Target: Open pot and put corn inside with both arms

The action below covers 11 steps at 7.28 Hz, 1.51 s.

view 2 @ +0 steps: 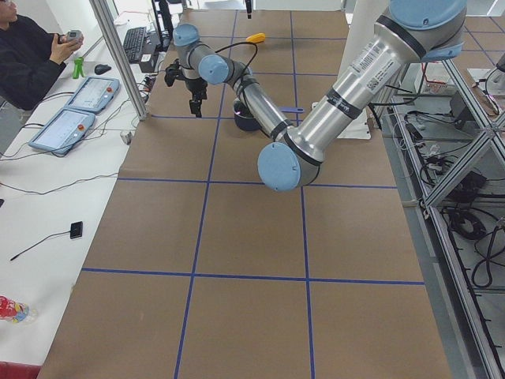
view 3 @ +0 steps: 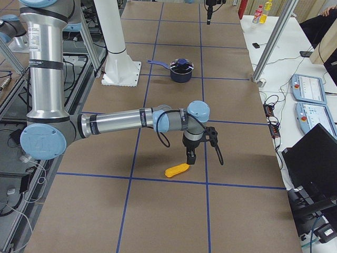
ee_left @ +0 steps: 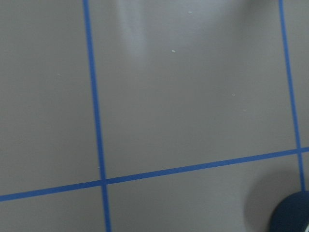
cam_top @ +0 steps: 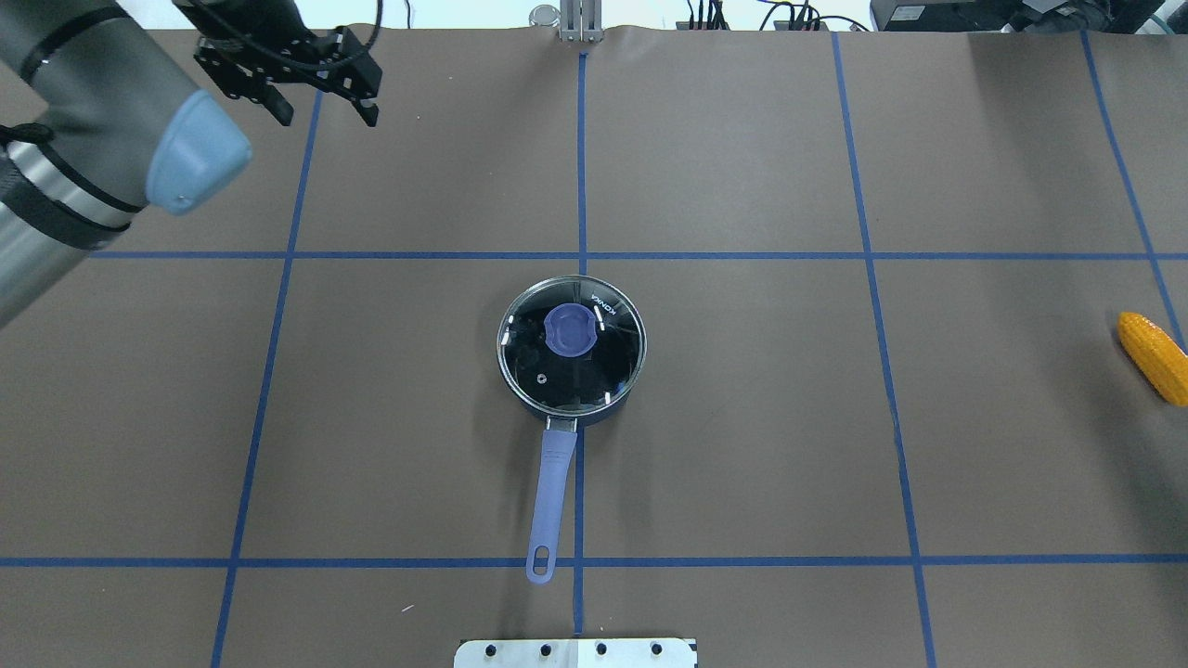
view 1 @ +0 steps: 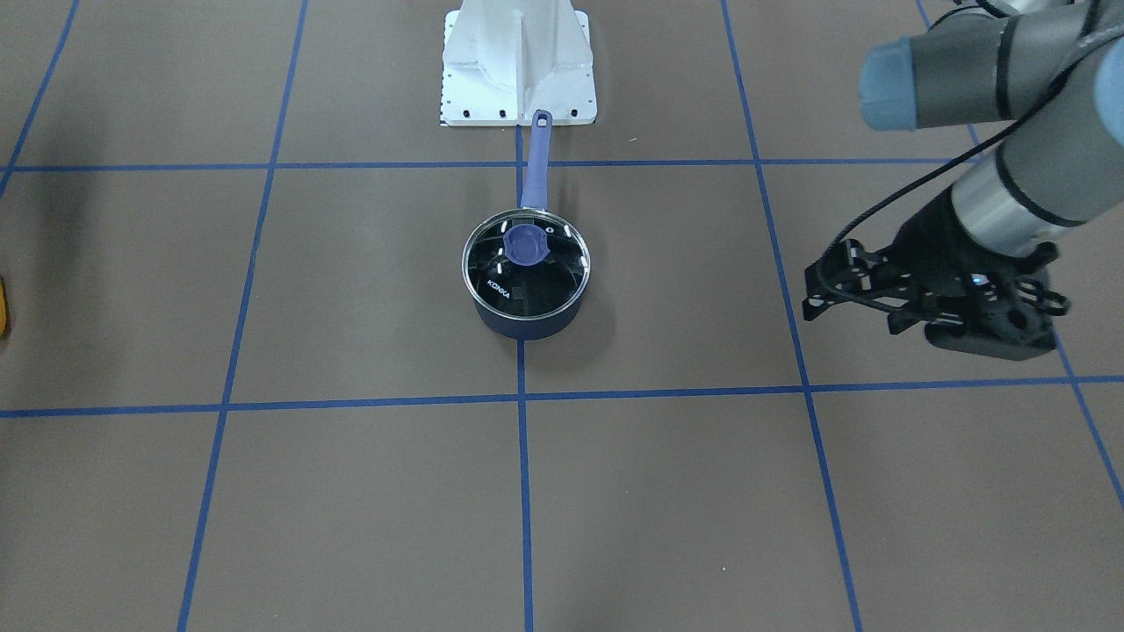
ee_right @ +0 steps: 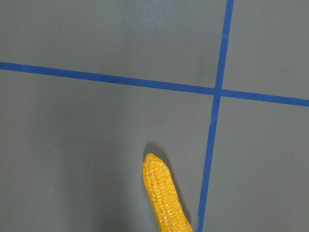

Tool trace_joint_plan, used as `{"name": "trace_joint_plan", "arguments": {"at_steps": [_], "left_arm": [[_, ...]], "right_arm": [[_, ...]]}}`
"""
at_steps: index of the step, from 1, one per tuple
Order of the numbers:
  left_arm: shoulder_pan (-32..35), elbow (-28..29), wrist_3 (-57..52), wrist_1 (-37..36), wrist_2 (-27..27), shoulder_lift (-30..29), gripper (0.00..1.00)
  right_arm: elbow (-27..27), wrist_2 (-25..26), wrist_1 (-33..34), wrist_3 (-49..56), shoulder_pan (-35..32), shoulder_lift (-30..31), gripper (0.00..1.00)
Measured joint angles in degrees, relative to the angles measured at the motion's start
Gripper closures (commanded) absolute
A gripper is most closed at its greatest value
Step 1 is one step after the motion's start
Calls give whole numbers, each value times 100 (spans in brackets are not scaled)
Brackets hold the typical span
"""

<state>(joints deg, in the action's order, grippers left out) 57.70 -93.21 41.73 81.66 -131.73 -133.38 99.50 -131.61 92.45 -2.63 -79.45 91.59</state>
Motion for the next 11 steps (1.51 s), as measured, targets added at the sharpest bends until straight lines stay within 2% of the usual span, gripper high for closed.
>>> {"name": "trace_joint_plan", "arguments": {"at_steps": [3, 7, 9, 11], "left_arm": [[-596, 550, 192, 1, 312, -651, 2], [-1128, 677, 388, -10, 646, -935, 1], [-1395, 669, 569, -4, 886, -1028, 0], [-1553, 638, 631, -1, 989, -1078, 0]], "right_arm": [[-134, -165, 1, 155, 266, -90, 0], [-239, -39, -147, 391, 573, -79, 0], [-816, -21, -1241, 352, 600, 44, 0], [-1043, -16, -1717, 287, 616, 74, 1]]}}
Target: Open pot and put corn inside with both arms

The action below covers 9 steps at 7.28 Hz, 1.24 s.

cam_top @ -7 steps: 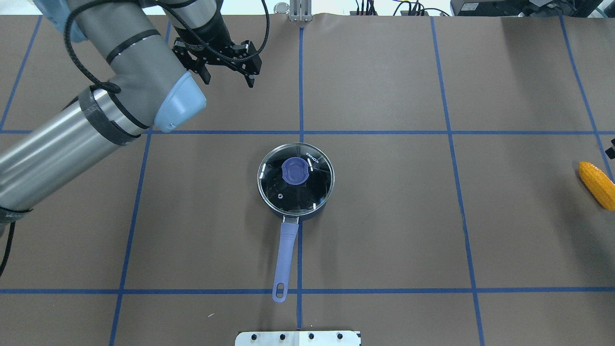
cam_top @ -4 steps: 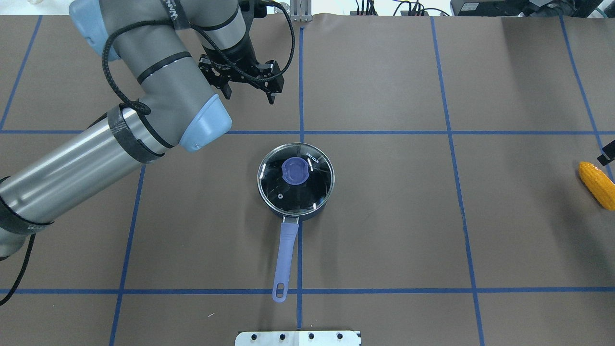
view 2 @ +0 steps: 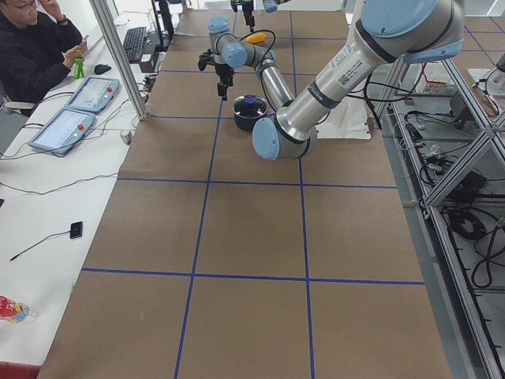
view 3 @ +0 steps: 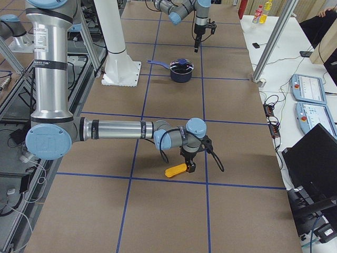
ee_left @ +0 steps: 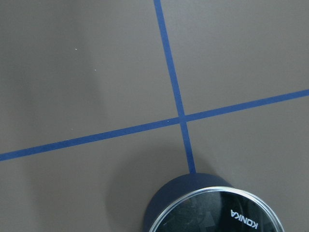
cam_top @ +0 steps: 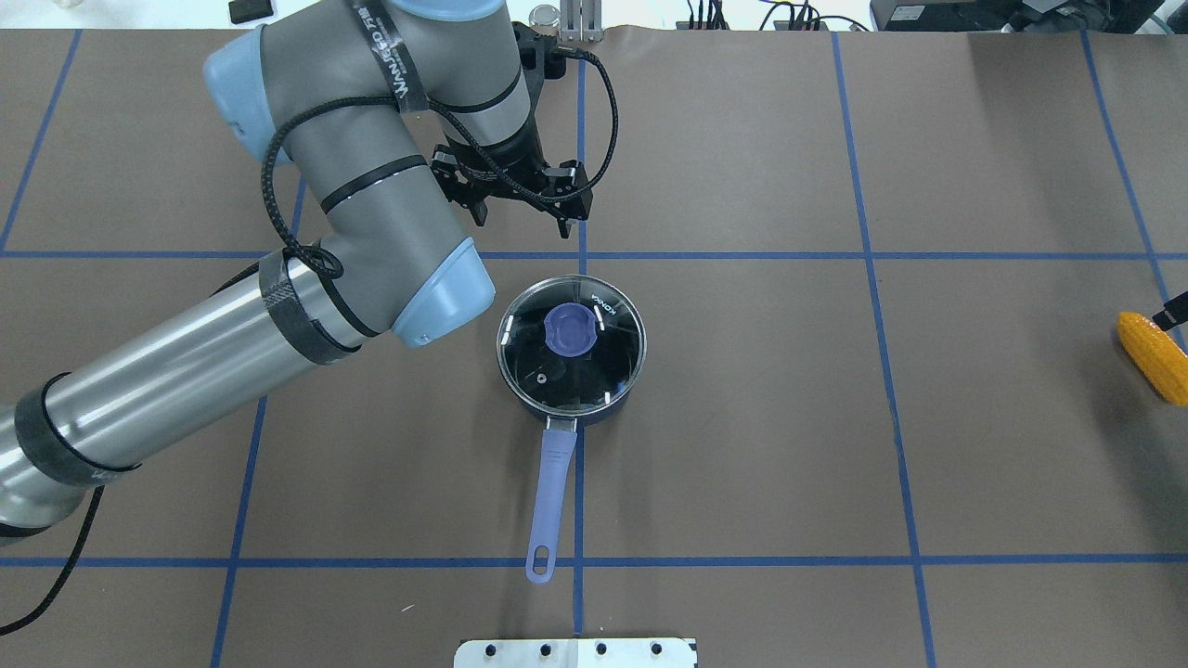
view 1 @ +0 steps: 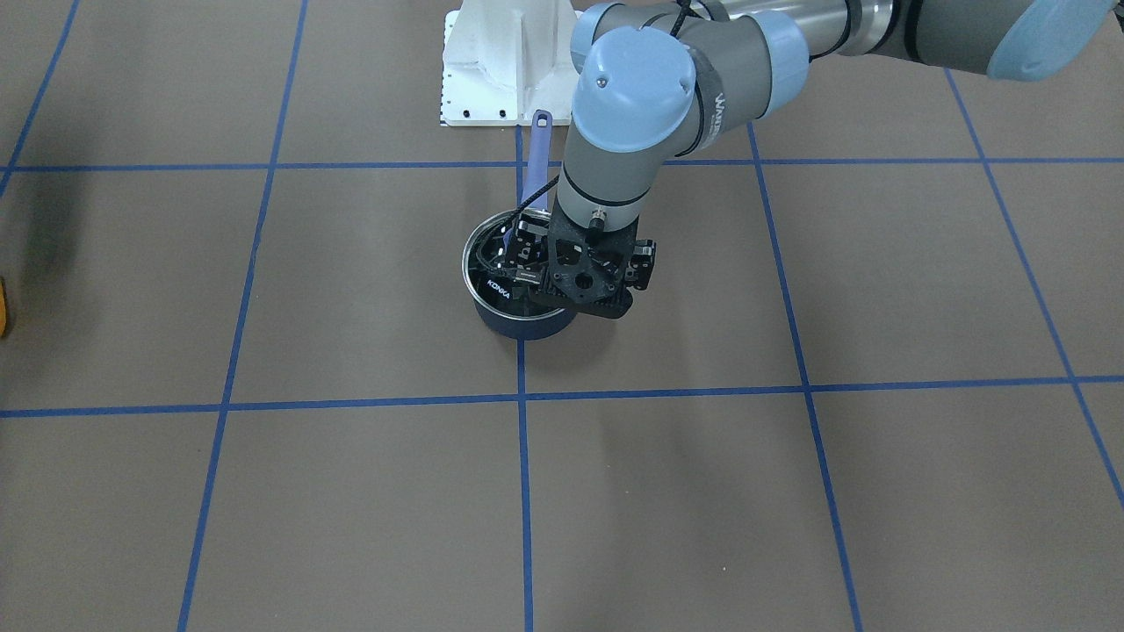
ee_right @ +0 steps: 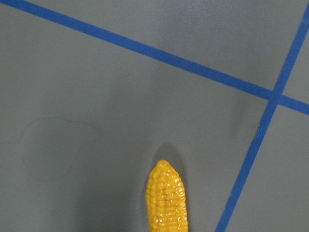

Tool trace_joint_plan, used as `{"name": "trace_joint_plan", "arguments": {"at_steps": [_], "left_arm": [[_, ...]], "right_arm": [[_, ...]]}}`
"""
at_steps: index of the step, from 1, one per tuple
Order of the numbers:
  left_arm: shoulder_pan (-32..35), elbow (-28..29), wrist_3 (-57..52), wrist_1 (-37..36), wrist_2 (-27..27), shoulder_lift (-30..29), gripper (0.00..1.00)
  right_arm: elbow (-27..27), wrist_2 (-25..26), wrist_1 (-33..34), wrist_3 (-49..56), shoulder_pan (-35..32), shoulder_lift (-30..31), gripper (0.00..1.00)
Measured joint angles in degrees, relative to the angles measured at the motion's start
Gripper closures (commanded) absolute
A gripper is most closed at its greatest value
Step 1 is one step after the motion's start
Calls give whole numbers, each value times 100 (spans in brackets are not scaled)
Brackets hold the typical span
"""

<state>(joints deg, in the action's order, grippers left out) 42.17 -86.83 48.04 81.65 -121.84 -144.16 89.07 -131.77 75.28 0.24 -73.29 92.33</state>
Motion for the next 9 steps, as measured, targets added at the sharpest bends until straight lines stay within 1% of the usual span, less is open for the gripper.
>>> {"name": "trace_joint_plan", "arguments": {"at_steps": [2, 4, 5, 9], "left_arm": [[-89, -14, 13, -2, 32, -19, 0], [-108, -20, 19, -7, 32, -22, 0], [-111, -26, 20, -10, 30, -19, 0], [-112, -41, 21, -15, 21, 0, 0]], "right_arm": [[-46, 30, -59, 4, 80, 4, 1], [-101, 121, -65, 49, 300, 10, 2], [-114, 146, -68, 67, 381, 24, 8], [-126, 184, -101, 146, 515, 159, 11]]}}
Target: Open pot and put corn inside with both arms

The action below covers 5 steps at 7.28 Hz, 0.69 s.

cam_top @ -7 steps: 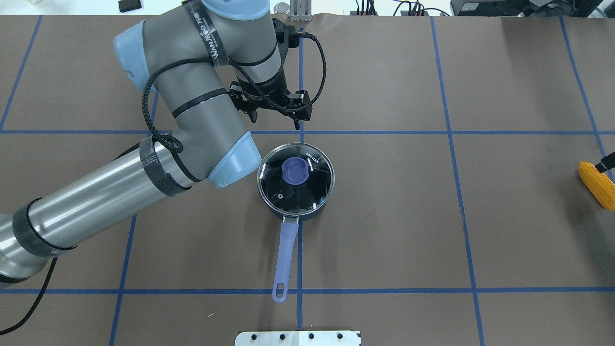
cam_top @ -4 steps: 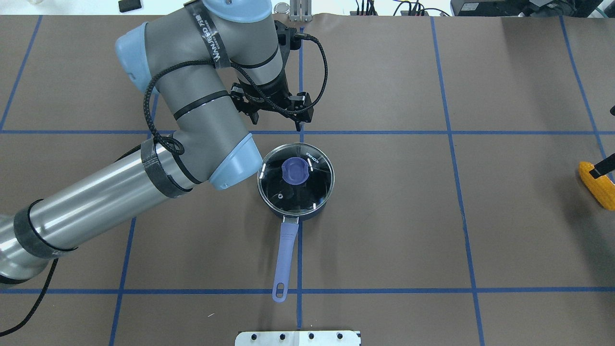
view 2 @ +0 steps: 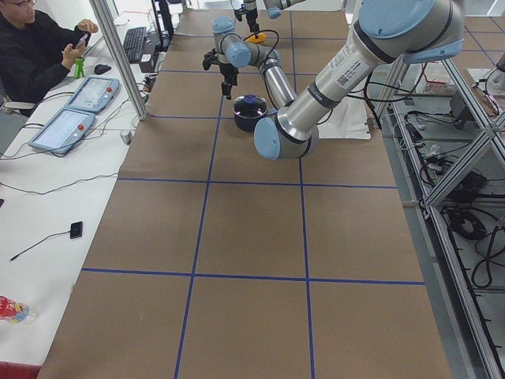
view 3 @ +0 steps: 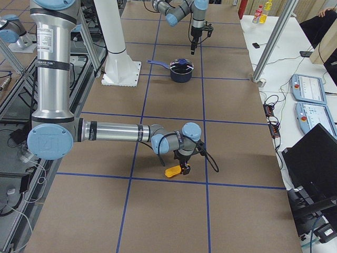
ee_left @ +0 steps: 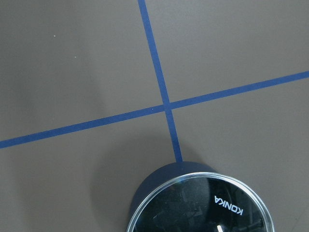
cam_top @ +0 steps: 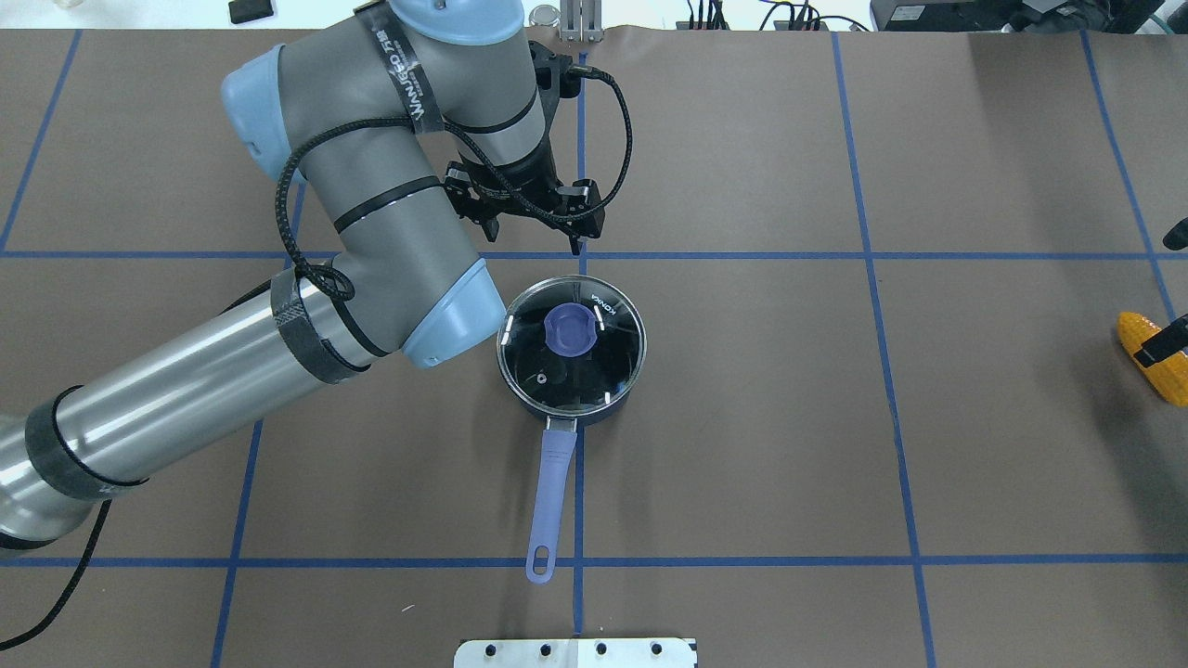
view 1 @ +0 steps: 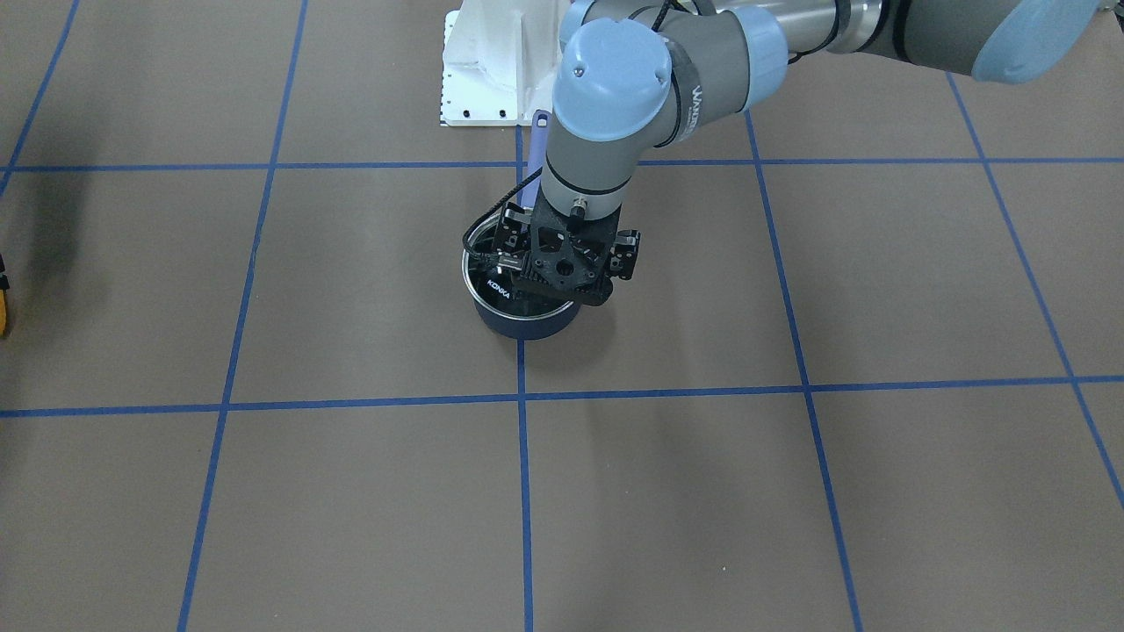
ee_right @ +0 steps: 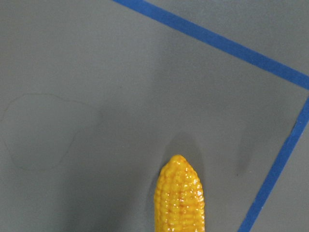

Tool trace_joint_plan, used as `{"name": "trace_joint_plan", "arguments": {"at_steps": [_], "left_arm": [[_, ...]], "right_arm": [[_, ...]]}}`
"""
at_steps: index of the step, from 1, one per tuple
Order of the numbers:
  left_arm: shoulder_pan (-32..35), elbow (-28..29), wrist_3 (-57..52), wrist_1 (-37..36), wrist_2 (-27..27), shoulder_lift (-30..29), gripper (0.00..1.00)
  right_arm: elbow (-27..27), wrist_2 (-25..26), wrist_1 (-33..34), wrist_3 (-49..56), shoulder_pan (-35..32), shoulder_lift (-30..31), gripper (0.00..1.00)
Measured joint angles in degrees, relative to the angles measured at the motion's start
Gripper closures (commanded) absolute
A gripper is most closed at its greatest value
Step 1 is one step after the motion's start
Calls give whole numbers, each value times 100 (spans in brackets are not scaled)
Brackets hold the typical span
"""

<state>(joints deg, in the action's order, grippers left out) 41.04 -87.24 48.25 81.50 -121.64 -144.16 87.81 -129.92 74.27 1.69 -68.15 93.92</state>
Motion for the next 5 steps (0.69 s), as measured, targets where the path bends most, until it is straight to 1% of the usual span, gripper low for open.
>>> {"name": "trace_joint_plan", "arguments": {"at_steps": [1, 3, 4, 5], "left_arm": [[0, -1, 0, 0, 0, 8, 0], [-3, 1, -2, 5, 5, 31, 0], [-5, 6, -5, 6, 9, 40, 0], [-6, 10, -9, 6, 13, 43, 0]], "right_arm": [[-3, 48, -3, 17, 40, 38, 11], [-20, 176, -1, 62, 133, 61, 20], [-42, 204, 0, 117, 151, 63, 21], [-71, 216, 0, 201, 157, 63, 33]]}}
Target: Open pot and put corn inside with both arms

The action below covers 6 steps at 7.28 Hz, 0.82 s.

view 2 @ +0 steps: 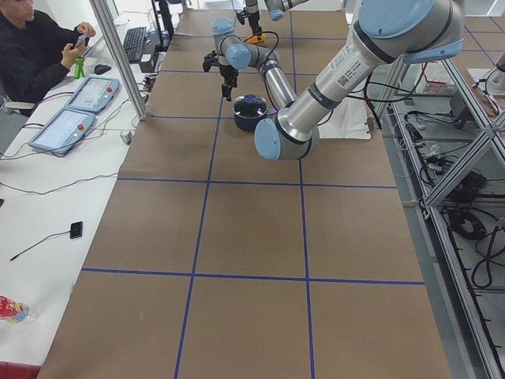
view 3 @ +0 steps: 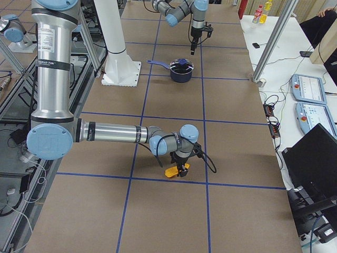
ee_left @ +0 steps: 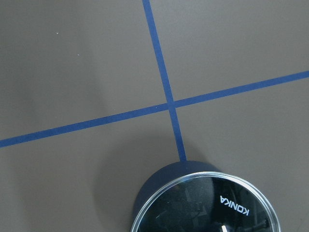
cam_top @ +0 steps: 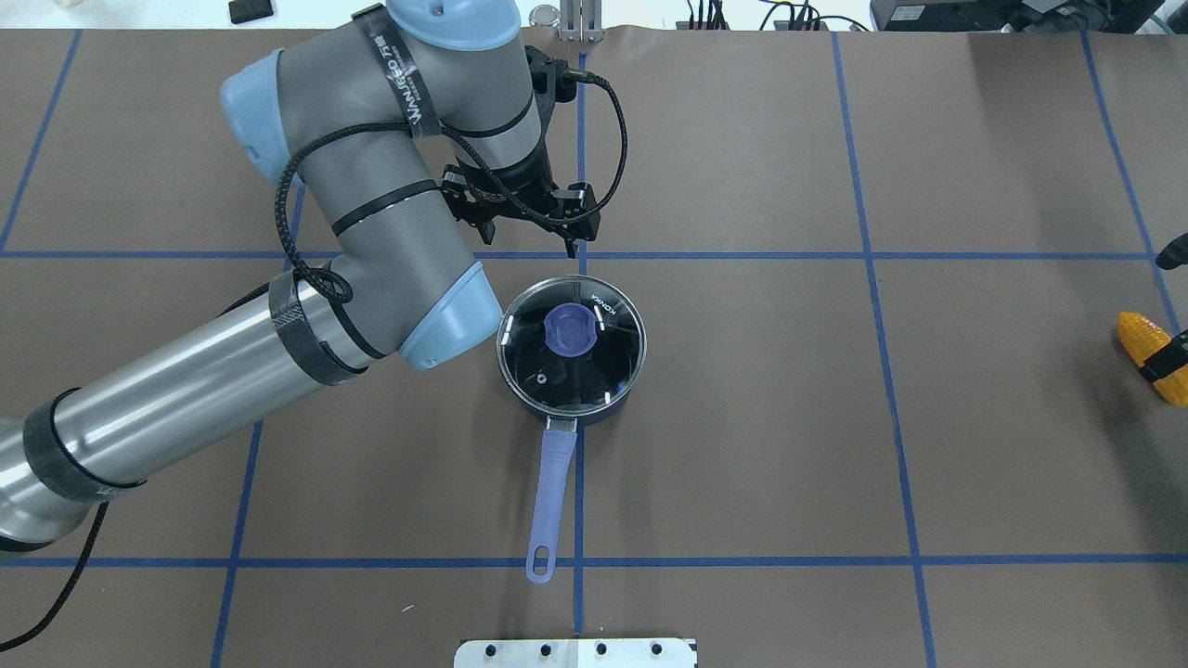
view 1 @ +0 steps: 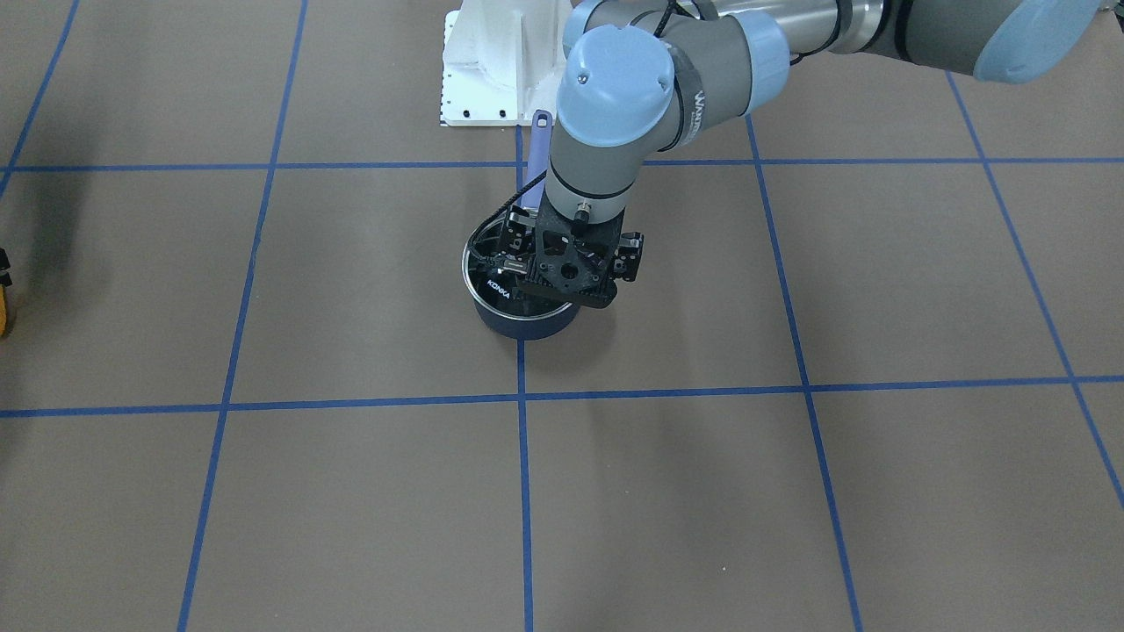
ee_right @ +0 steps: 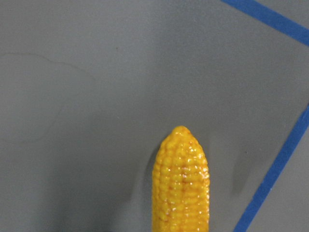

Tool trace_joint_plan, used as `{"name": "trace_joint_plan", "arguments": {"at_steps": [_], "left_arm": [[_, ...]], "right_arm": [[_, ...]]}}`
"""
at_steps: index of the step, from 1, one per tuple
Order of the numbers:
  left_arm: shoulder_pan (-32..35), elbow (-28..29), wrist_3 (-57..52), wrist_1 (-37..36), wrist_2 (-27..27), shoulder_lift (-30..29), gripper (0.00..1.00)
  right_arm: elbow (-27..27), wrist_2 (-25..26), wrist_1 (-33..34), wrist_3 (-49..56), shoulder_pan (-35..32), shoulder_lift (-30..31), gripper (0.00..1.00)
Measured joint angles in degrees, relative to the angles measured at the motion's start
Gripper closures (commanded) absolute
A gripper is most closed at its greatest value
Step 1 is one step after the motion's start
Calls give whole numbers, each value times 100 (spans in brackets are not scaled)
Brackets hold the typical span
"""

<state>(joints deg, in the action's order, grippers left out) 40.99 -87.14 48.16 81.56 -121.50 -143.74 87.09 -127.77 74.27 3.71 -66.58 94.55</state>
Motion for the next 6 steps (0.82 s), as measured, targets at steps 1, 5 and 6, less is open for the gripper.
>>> {"name": "trace_joint_plan", "arguments": {"at_steps": [1, 5, 6], "left_arm": [[2, 2, -5, 0, 2, 3, 0], [5, -3, -14, 8, 4, 63, 0], [6, -4, -20, 8, 4, 75, 0]], "right_arm": [[-21, 4, 0, 53, 6, -3, 37], [-34, 55, 8, 86, 28, -29, 61], [-34, 110, 8, 86, 39, -34, 62]]}}
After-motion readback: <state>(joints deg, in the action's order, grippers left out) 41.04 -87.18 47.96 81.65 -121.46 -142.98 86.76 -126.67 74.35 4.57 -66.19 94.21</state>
